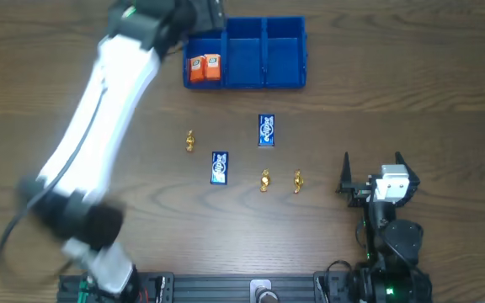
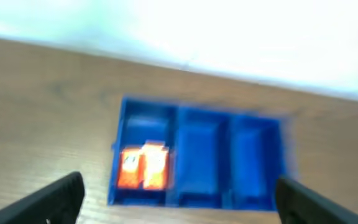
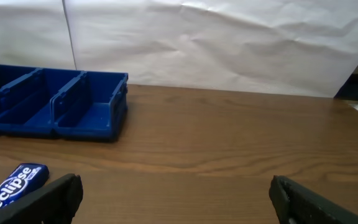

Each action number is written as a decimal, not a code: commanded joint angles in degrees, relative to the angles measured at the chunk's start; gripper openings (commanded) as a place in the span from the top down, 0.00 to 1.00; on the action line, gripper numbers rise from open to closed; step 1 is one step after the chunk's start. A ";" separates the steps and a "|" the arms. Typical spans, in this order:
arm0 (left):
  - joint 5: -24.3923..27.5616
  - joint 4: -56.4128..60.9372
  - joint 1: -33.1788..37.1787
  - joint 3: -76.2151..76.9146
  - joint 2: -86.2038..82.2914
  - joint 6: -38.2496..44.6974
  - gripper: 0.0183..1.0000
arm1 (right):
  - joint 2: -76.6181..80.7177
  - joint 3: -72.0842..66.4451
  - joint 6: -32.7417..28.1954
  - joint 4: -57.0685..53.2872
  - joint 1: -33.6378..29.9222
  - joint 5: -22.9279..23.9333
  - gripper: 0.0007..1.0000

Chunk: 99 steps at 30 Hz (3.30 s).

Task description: Sort Candies Into Trays

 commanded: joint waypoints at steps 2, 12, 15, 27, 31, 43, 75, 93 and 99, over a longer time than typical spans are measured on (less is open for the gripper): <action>-2.71 14.64 2.29 -27.23 -25.44 4.98 0.00 | -0.31 -0.22 -0.68 -0.09 -0.20 -0.28 0.00; -2.56 23.39 13.35 -65.85 -69.70 7.08 0.00 | -0.31 -0.22 -0.68 -0.11 -0.20 -0.28 0.00; -1.97 26.36 15.10 -76.41 -82.05 7.82 0.00 | -0.31 -0.22 -0.68 -0.09 -0.20 -0.28 0.00; 7.56 37.83 18.91 -102.53 -102.16 9.07 0.00 | -0.31 -0.22 -0.68 -0.09 -0.20 -0.28 0.00; 9.29 37.13 20.04 -105.85 -104.83 9.07 0.00 | -0.31 -0.22 -0.68 -0.11 -0.20 -0.28 0.00; 9.53 37.44 19.19 -112.96 -104.76 9.16 0.00 | -0.31 -0.22 -0.68 -0.09 -0.20 -0.28 0.00; 9.31 37.42 16.57 -112.96 -104.72 10.16 0.00 | -0.31 -0.22 -0.68 1.11 -0.20 -0.31 0.00; 9.31 37.42 16.57 -112.96 -104.72 10.16 0.00 | 15.30 13.25 10.05 -0.22 -0.20 -8.37 0.00; 9.31 37.42 16.57 -112.96 -104.72 10.16 0.00 | 33.97 31.12 11.19 -9.09 -0.17 -18.51 0.00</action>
